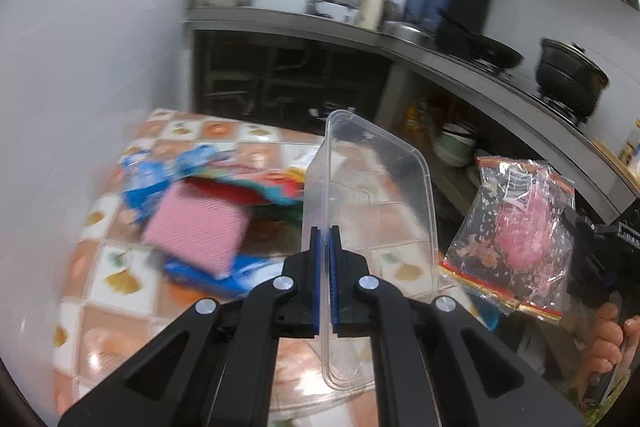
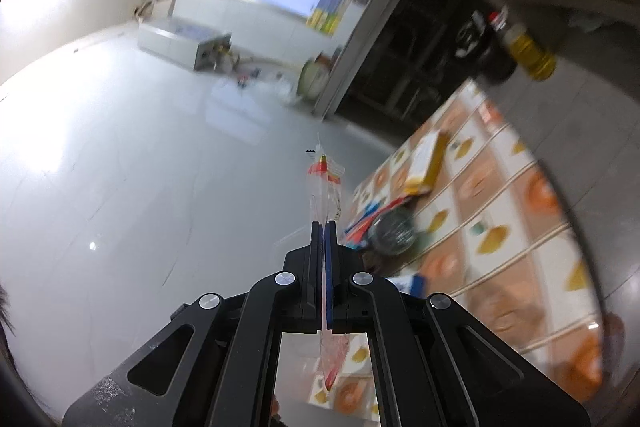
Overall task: Collect trash
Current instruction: 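Lift the clear plastic box with the left tool while the right tool holds the wrapper, then carry the box in the left tool while the right tool carries the wrapper to the blue basket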
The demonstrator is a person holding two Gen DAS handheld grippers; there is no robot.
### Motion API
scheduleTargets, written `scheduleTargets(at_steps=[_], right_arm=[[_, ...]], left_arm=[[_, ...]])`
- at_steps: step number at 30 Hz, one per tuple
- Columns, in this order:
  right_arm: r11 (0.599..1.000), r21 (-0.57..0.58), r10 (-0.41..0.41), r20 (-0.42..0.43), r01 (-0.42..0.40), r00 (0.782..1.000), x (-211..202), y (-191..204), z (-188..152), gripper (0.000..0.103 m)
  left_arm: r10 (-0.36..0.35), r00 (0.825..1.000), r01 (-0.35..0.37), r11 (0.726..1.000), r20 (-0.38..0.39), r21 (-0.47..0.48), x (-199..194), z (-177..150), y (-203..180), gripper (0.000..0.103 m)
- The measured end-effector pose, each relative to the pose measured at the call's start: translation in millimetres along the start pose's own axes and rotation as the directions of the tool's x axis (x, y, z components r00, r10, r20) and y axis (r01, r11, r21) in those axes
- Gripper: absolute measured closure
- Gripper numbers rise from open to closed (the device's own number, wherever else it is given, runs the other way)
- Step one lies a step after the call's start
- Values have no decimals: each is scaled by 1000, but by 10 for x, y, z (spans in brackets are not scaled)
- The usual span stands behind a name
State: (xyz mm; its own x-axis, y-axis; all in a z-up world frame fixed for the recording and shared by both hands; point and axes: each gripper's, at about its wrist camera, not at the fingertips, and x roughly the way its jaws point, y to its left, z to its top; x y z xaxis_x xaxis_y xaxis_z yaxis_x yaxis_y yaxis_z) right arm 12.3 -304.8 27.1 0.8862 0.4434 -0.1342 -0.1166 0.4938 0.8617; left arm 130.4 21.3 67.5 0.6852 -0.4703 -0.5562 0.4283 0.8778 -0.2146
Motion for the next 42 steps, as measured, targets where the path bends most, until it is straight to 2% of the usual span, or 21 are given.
scheduleTargets(at_steps=[5, 8, 14, 18, 21, 24, 27, 30, 32, 34, 35, 40, 41, 42], right_arm=[[998, 20, -60, 115, 58, 992, -448, -179, 155, 103], [994, 38, -105, 190, 99, 976, -732, -312, 246, 103], [974, 94, -226, 307, 206, 925, -1185, -641, 334, 103], [940, 151, -339, 349, 304, 874, -1403, -959, 365, 103], [901, 215, -431, 355, 376, 830, -1503, -1286, 382, 103], [865, 267, -497, 342, 424, 797, -1590, -1588, 383, 103], [821, 310, -565, 317, 480, 762, -1609, -1909, 428, 103], [775, 341, -625, 283, 533, 728, -1622, -2231, 474, 103], [736, 346, -670, 255, 582, 697, -1567, -2434, 518, 103], [707, 343, -702, 230, 619, 674, -1491, -2589, 549, 103], [684, 339, -724, 212, 646, 656, -1431, -2696, 579, 103], [617, 305, -785, 174, 725, 594, -1192, -2983, 650, 103], [605, 292, -795, 173, 741, 582, -1132, -3057, 686, 102], [596, 279, -802, 172, 753, 572, -1089, -3086, 692, 99]], left_arm=[[-82, 996, 84, 993, -18, 82, 291, 210, -517, 100], [-128, 991, 132, 977, -32, 165, 527, 341, -965, 100], [-196, 972, 227, 930, -133, 288, 1090, 426, -1843, 100], [-202, 952, 279, 884, -231, 375, 1544, 353, -2448, 100], [-176, 931, 307, 853, -321, 423, 1977, 214, -2886, 100], [-122, 908, 323, 812, -401, 486, 2450, -1, -3340, 100], [-69, 881, 334, 791, -468, 512, 2880, -206, -3603, 100], [-21, 847, 345, 782, -531, 520, 3331, -417, -3832, 100], [14, 820, 355, 772, -572, 528, 3638, -613, -3980, 100], [33, 801, 362, 768, -597, 529, 3857, -773, -4091, 100], [46, 791, 366, 763, -610, 533, 3976, -859, -4162, 100], [46, 753, 391, 771, -657, 502, 4350, -1097, -4400, 99], [44, 739, 401, 773, -673, 491, 4413, -1136, -4437, 98], [41, 712, 417, 779, -701, 469, 4496, -1185, -4470, 98]])
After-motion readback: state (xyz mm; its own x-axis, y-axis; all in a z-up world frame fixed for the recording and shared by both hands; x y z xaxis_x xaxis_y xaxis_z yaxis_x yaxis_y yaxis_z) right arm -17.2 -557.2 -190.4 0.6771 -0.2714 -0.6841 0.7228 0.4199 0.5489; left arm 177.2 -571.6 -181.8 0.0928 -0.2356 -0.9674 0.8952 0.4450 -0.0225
